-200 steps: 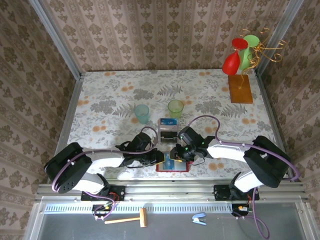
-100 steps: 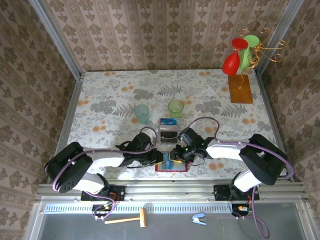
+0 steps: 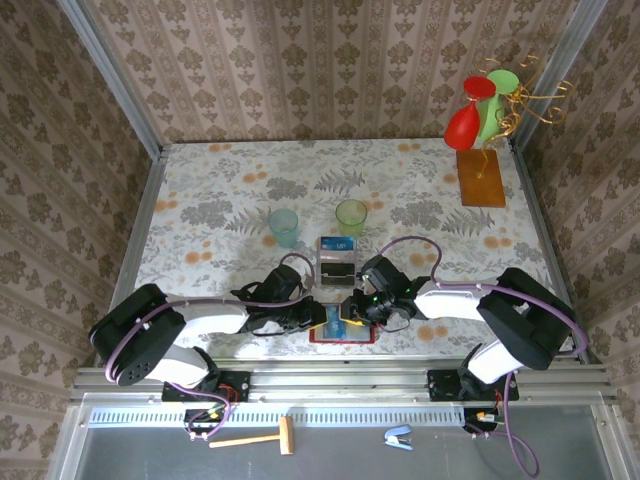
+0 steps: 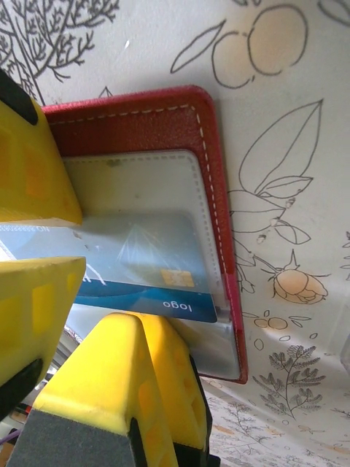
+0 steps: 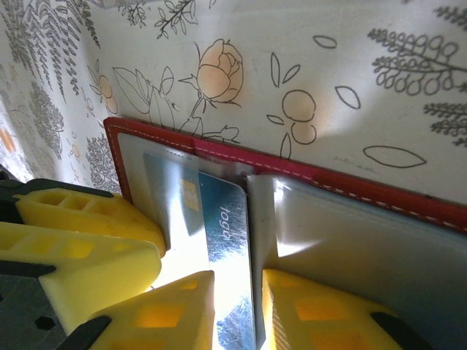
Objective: Take the credit cards out of the card holder
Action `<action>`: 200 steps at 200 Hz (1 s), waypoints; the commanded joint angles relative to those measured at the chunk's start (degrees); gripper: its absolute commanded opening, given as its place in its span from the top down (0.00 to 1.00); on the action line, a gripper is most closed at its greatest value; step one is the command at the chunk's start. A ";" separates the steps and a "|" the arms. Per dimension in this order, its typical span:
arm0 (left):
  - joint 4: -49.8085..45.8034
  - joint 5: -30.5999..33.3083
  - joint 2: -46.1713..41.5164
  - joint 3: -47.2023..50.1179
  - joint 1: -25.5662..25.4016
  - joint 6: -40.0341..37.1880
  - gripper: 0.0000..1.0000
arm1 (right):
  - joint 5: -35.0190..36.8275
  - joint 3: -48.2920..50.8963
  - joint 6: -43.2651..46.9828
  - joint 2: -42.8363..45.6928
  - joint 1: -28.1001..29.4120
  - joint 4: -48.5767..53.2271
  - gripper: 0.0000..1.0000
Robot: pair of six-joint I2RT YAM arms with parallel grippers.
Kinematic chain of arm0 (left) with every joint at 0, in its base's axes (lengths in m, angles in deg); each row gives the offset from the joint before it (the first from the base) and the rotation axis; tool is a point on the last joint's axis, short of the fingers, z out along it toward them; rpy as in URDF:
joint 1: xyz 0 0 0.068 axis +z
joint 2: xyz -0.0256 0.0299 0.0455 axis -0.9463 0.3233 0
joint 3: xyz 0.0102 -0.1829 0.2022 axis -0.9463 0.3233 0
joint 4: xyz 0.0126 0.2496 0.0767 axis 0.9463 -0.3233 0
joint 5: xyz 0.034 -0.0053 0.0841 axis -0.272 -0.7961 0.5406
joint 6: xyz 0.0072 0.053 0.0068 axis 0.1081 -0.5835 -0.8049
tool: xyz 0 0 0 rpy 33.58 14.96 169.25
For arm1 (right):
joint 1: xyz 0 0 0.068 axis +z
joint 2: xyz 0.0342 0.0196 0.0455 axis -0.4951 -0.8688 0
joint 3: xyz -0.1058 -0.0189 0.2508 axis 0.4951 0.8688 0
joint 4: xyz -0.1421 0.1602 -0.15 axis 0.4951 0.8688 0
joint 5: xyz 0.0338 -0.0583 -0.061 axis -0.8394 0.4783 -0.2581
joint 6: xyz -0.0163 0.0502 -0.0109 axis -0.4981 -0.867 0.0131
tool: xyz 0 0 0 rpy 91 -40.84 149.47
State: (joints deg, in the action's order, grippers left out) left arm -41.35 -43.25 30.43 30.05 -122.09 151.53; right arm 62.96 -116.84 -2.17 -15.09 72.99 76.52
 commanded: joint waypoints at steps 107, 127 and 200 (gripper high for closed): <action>-1.79 0.48 0.84 0.32 0.39 -0.82 0.80 | -3.15 2.33 -2.96 0.36 -0.83 -4.91 0.91; -2.21 0.49 0.51 0.32 0.50 -0.95 0.80 | -2.33 2.58 -2.35 1.03 -1.01 -3.70 0.93; -2.67 0.49 0.04 0.59 0.77 -1.15 0.79 | -1.18 3.84 1.21 4.82 -3.53 2.50 0.94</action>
State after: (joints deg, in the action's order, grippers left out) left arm -41.15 -43.51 30.63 30.05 -121.66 151.53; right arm 60.42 -114.13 -3.28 -12.03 70.36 73.87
